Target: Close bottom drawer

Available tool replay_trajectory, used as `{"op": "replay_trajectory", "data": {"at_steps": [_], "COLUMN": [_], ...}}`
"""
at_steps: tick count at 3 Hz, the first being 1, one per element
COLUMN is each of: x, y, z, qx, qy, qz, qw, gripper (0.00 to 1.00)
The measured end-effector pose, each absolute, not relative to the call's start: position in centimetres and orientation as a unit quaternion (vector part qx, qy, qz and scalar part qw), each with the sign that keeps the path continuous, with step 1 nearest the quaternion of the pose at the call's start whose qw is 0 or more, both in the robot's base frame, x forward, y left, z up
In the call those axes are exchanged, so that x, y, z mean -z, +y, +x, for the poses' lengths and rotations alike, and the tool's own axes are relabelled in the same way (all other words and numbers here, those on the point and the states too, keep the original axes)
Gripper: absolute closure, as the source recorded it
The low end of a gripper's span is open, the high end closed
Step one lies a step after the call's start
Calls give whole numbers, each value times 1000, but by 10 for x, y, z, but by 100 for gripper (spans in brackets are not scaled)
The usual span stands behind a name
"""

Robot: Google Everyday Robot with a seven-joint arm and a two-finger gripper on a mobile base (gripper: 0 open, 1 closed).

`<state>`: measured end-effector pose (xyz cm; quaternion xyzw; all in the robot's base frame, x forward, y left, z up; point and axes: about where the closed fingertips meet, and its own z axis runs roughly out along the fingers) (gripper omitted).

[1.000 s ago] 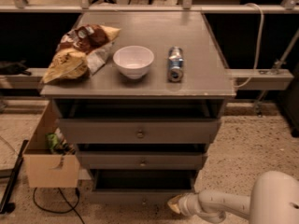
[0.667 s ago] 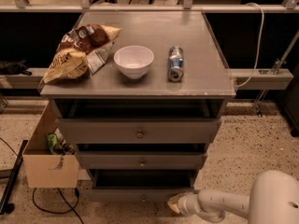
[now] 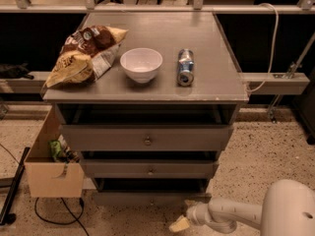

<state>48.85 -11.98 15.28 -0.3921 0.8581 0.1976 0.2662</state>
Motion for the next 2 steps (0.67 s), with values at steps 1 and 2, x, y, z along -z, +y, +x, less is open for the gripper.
{"op": "replay_trajectory", "data": {"at_steps": [1, 2], "x": [-144, -144], "y": [-111, -111], "z": [505, 505], "qx": [-205, -205], "qy": [856, 856], "qz": [-398, -398], "qw": [259, 259], "gripper": [0, 0]}}
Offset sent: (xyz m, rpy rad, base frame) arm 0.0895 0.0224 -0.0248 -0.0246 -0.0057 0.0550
